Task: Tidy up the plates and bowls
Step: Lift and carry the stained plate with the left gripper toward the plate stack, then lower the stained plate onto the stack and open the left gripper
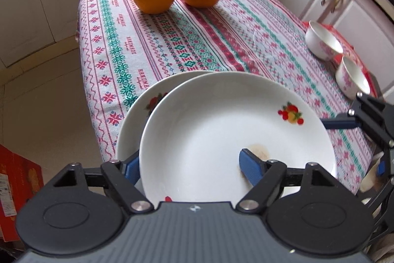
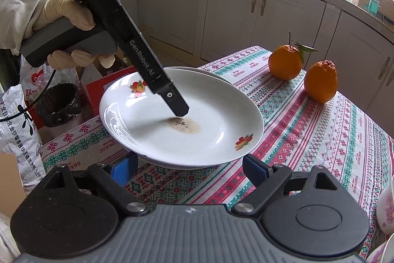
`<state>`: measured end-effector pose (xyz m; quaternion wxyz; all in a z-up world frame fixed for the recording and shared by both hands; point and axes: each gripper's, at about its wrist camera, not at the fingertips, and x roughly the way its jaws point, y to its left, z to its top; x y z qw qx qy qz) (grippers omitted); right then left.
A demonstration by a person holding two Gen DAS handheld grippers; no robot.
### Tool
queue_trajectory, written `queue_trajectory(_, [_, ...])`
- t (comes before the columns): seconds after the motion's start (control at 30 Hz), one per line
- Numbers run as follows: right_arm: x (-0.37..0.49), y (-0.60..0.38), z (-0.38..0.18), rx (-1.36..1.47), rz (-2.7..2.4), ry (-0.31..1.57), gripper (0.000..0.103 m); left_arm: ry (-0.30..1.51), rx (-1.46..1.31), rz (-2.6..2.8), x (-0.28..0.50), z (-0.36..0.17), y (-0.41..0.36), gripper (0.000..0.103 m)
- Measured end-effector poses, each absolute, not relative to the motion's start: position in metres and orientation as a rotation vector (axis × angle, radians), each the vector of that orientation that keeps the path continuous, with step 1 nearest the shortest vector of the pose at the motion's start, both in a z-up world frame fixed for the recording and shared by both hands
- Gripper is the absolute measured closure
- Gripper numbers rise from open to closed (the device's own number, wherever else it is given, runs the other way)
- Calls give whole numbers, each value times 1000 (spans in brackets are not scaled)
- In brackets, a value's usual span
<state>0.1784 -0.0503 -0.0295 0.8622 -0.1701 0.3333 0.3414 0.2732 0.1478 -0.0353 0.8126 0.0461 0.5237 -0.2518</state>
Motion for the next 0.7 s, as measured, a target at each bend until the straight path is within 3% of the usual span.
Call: queue_trajectory(0.7, [176, -51, -30, -366, 732, 650, 8, 1132, 23, -512, 266, -26, 163, 23])
